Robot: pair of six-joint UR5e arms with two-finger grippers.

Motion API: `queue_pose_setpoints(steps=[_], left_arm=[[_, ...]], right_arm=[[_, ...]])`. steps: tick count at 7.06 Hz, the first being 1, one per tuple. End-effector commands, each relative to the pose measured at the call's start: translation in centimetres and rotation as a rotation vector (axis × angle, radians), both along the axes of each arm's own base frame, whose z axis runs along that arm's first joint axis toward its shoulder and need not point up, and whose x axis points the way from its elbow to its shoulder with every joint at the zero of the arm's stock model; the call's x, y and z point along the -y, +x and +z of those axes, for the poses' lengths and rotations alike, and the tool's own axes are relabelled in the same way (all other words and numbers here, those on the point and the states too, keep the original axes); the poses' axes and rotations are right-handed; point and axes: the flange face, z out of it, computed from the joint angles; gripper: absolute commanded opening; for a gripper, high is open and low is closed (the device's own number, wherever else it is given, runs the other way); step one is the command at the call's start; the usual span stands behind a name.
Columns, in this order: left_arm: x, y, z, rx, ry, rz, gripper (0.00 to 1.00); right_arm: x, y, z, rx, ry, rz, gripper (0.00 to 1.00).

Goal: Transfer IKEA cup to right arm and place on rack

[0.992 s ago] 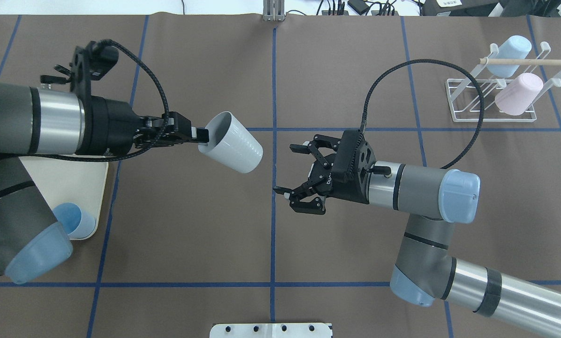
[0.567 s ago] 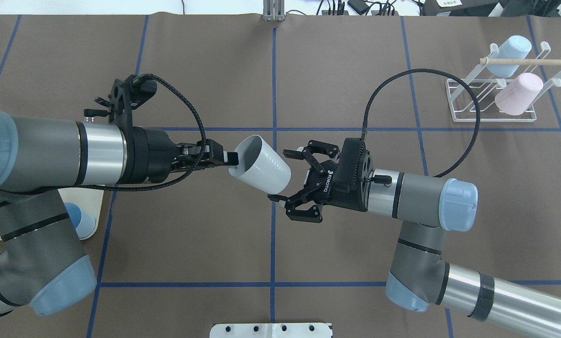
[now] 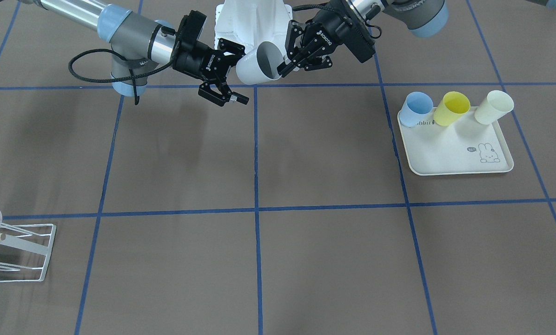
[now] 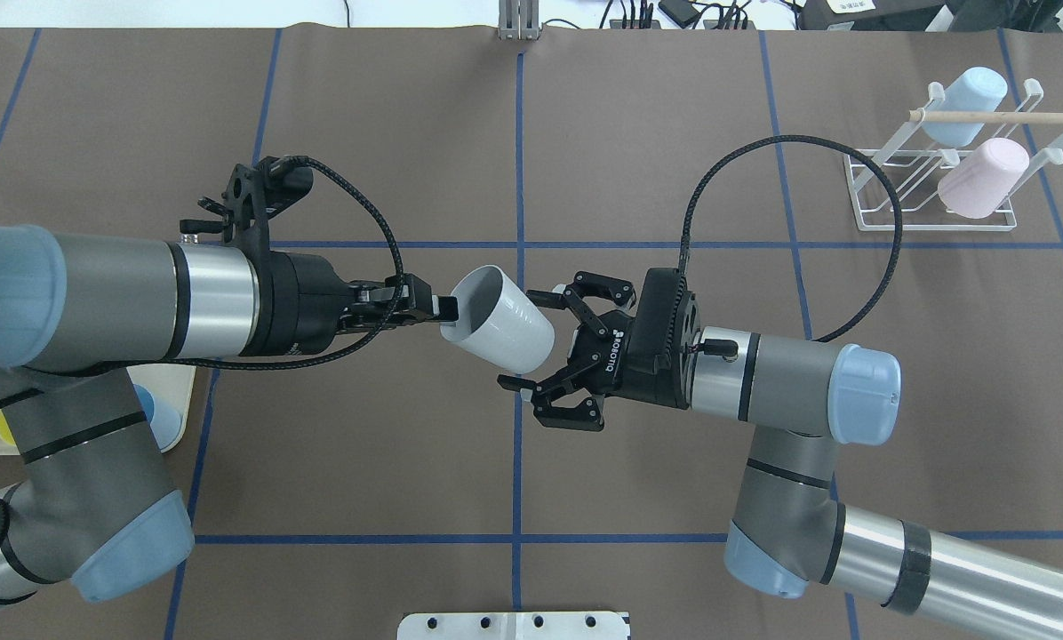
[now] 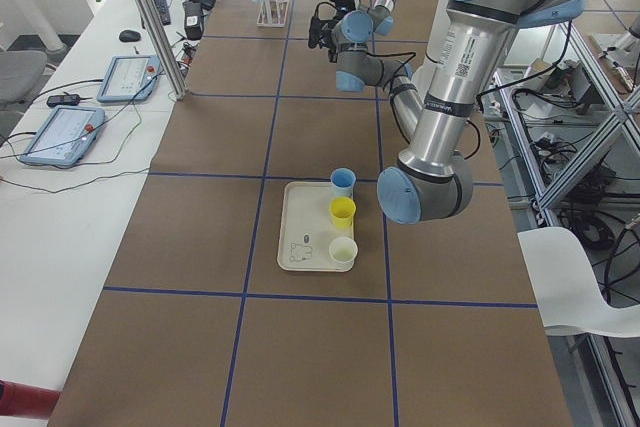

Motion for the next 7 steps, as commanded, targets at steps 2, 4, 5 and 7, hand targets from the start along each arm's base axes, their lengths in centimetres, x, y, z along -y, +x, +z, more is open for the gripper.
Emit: queue_pose_setpoints(steps=[2,4,5,7], left_arm=[[0.39,0.64,0.72,0.017,-0.010,0.000,0.00],[0.33,0.70,0.72,0.017,-0.010,0.001,0.00],[0.33,0.70,0.80,0.018,-0.011,0.001,0.00],[0.27,0.75,0.88,0.019,-0.012,0.003,0.00]], right_arm=[[-0.48,-0.03,-0.11,0.018,0.008,-0.008,0.99],[-0.48,-0.03,-0.11,0.018,0.008,-0.008,0.99],[-0.50,0.02,-0.17,0.019,0.008,-0.008,0.98],[-0.59,0.23,-0.47,0.026,0.011,-0.008,0.89]])
